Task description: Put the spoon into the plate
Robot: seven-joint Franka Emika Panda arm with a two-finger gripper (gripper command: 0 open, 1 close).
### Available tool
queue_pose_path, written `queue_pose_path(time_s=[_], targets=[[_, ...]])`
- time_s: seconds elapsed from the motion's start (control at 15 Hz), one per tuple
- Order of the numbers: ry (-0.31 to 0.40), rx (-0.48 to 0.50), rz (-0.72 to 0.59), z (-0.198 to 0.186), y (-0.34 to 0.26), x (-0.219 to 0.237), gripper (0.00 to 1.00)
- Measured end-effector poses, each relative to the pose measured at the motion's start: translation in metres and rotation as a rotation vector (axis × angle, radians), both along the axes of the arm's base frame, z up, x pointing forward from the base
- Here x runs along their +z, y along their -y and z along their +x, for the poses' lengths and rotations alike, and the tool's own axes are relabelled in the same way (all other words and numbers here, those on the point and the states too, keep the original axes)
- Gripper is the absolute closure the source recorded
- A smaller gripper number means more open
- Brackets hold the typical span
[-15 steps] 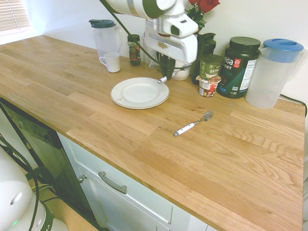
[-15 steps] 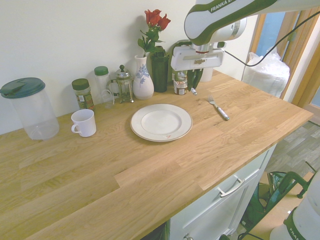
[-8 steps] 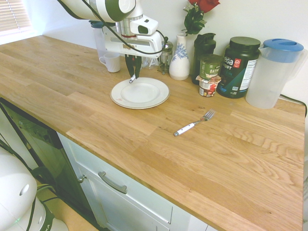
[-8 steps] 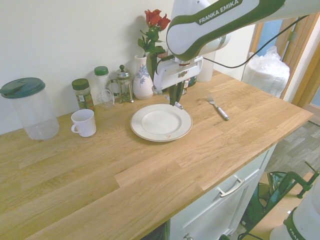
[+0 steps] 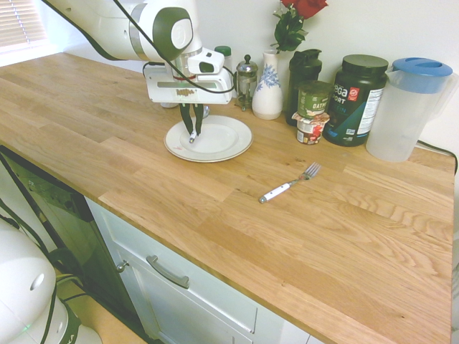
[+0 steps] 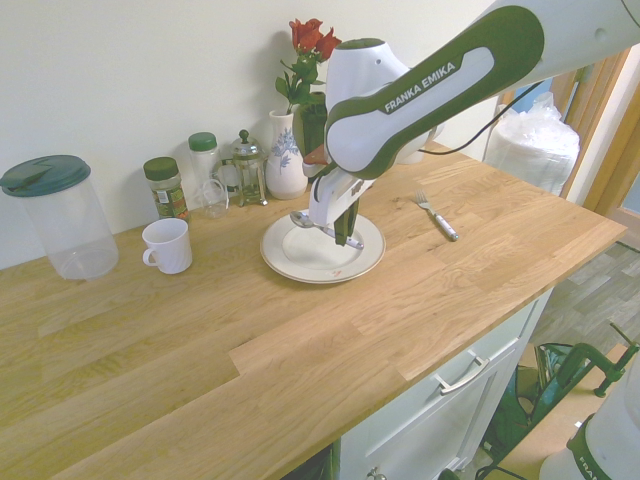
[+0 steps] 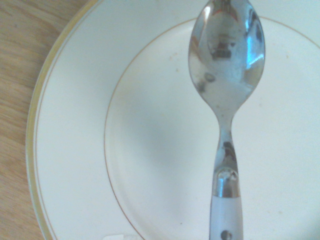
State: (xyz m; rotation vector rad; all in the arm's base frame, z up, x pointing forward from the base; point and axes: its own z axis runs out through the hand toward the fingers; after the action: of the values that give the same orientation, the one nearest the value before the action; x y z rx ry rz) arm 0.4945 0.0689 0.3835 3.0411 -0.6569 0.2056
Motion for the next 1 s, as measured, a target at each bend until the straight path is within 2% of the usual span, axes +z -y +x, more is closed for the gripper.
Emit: queue_pose_path(time_s=[0.4, 0.93, 1.0], targets=[[-0.011, 0.008, -0.017, 0.007, -0.011, -0.028, 1.0], [-0.017, -0.004, -0.021, 0.032, -0.022, -0.041, 1.0], [-0.019, -0.005, -0.02, 0.034, -0.023, -0.041, 0.0]])
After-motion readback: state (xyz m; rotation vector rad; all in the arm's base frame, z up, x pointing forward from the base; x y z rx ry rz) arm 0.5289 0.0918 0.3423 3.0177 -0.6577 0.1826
